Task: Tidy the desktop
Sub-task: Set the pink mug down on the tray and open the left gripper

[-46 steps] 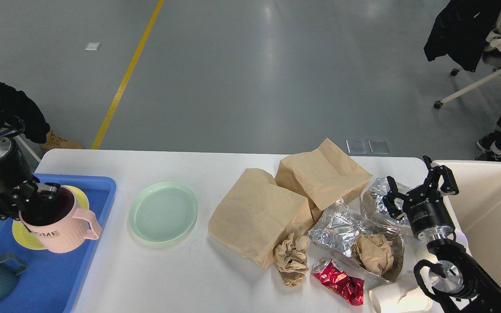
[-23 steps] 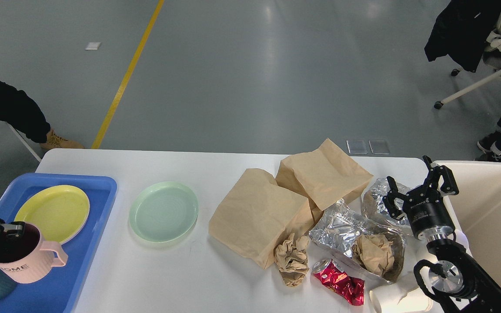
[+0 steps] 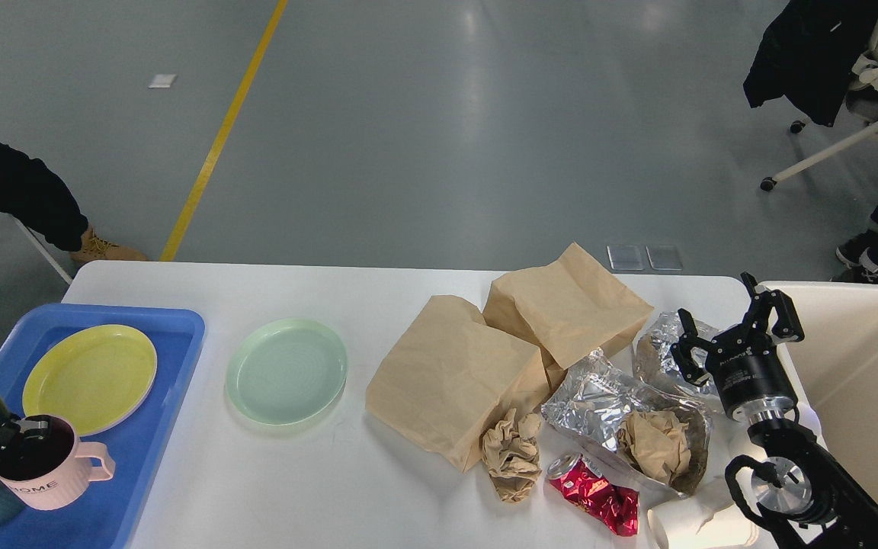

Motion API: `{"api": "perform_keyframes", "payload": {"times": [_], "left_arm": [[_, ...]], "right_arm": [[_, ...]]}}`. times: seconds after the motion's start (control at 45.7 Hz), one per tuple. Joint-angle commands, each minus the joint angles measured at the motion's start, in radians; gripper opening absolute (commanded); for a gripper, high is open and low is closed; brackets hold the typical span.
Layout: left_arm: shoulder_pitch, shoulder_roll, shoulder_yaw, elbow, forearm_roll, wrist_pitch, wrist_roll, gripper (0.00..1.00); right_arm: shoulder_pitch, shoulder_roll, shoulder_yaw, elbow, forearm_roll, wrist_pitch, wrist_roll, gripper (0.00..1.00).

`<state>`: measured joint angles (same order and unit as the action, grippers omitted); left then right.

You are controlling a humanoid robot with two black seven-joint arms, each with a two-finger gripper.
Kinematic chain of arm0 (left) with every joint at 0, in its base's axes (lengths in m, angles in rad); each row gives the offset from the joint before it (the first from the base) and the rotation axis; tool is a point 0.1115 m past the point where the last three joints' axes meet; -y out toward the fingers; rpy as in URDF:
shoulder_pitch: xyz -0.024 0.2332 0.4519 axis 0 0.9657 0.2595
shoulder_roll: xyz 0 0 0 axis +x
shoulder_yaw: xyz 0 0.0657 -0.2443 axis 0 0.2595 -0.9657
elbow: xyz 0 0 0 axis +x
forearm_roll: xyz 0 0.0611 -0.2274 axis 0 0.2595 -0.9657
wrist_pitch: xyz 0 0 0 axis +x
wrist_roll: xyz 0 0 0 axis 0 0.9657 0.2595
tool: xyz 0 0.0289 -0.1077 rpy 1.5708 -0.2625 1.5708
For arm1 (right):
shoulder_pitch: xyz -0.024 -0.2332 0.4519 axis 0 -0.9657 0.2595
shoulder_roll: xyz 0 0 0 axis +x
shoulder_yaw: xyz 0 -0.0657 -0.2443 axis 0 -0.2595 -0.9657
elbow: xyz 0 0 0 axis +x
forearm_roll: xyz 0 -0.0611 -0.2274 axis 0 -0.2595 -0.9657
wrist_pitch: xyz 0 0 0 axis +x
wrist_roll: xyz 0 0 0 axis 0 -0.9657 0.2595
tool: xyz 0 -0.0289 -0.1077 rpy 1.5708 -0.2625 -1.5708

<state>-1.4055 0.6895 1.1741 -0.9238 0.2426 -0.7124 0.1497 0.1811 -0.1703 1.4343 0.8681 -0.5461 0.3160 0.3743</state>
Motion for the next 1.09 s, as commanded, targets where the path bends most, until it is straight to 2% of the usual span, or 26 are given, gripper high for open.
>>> {"api": "perform_keyframes", "payload": {"times": [0.0, 0.197, 0.438, 0.766, 0.81, 0.919, 1.072], "left_arm": [[0.022, -0.018, -0.011, 0.016, 0.000, 0.001, 0.004, 0.00], [0.052, -0.054, -0.031, 0.036, -0.002, 0.010, 0.010, 0.00], [0.138, -0.082, -0.108, 0.105, -0.002, 0.010, 0.068, 0.00], [0.155, -0.102, -0.119, 0.115, -0.002, 0.010, 0.070, 0.00], [0.152, -0.102, -0.119, 0.115, -0.002, 0.010, 0.070, 0.06], [0.145, -0.102, -0.122, 0.115, -0.002, 0.011, 0.068, 0.34], [0.146, -0.099, -0.143, 0.114, -0.002, 0.005, 0.068, 0.40]], "right_arm": [[0.000, 0.000, 0.000, 0.000, 0.000, 0.000, 0.000, 1.00], [0.001, 0.000, 0.000, 0.000, 0.000, 0.000, 0.000, 1.00], [0.000, 0.000, 0.000, 0.000, 0.000, 0.000, 0.000, 1.00], [0.000, 0.000, 0.000, 0.000, 0.000, 0.000, 0.000, 1.00], [0.000, 0.000, 0.000, 0.000, 0.000, 0.000, 0.000, 1.00], [0.000, 0.000, 0.000, 0.000, 0.000, 0.000, 0.000, 1.00], [0.000, 0.000, 0.000, 0.000, 0.000, 0.000, 0.000, 1.00]]}}
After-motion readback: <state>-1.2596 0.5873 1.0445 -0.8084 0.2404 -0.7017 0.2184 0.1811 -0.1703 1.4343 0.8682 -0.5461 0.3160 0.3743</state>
